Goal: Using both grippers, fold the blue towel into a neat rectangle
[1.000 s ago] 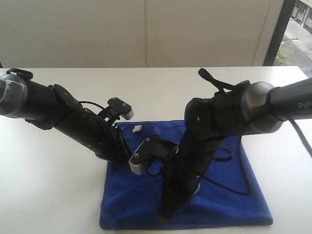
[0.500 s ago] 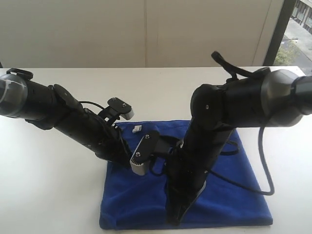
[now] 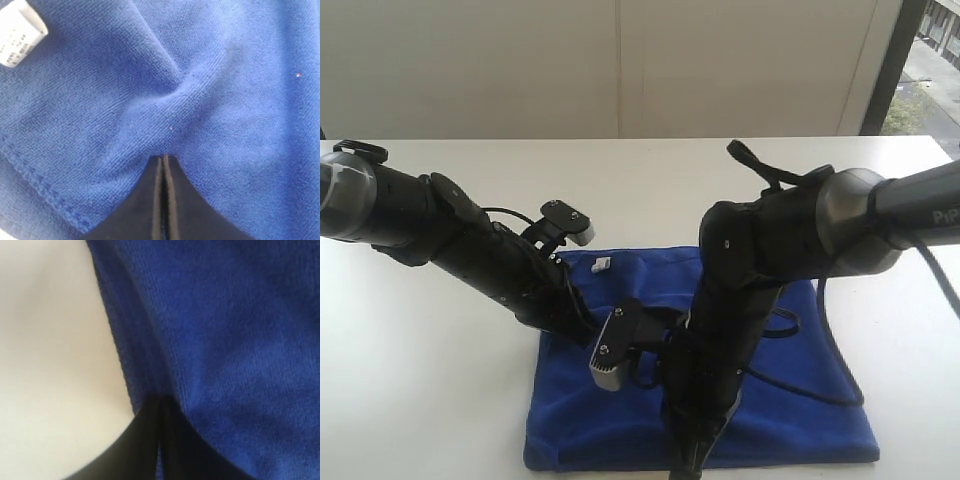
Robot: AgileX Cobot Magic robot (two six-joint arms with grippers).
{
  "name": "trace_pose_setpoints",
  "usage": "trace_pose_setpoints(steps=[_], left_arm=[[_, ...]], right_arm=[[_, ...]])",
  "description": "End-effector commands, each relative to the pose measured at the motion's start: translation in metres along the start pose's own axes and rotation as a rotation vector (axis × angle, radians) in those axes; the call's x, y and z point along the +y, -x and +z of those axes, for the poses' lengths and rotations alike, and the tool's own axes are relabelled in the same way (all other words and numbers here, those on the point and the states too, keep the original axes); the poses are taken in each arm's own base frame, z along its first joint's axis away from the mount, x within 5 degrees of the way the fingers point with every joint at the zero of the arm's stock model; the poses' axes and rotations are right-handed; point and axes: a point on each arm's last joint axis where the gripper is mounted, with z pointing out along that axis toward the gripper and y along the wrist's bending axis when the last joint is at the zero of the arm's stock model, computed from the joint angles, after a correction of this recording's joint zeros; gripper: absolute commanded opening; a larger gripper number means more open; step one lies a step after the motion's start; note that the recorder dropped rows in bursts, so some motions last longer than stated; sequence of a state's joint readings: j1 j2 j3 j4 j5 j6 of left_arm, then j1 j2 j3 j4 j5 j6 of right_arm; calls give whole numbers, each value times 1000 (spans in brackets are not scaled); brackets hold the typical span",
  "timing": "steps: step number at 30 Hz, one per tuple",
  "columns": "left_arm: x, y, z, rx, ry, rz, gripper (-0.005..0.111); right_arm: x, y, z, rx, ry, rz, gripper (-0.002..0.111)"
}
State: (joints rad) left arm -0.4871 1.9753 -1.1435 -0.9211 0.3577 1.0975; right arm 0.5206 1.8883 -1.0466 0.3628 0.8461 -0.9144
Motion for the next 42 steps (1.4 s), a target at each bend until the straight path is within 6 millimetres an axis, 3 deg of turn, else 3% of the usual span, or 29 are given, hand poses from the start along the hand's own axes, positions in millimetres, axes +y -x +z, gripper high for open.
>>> trace_pose_setpoints(steps=[1,4,7,9,15,19,22,25,36,42], left_arm=[[-3,-1,2,12,-30,0,0],[-3,-1,2,12,-30,0,0],[-3,-1,2,12,-30,0,0],[-3,-1,2,12,-30,0,0],[-3,-1,2,12,-30,0,0],[-3,-1,2,12,-30,0,0],[-3,-1,2,12,-30,0,0],[-3,-1,2,12,-30,0,0],[-3,-1,2,12,-30,0,0],[-3,-1,2,12,-30,0,0]], right_arm=[[-3,-2,7,11,2,-39,13],[-4,-1,7,4,-11,-47,22],[-5,-2,7,11,-24,-59,24],[-6,-1,8,11,-31,-61,21],[-7,-2,10,13,-29,-60,0],[-5,1,9,27,-68,-87,0],[0,13,-12,-33,-234,-136,0],[-1,14,-19,-37,-293,-138,0],[20,8,-15,79,-153,-129,0],[28,17,-12,61,-176,-178,0]])
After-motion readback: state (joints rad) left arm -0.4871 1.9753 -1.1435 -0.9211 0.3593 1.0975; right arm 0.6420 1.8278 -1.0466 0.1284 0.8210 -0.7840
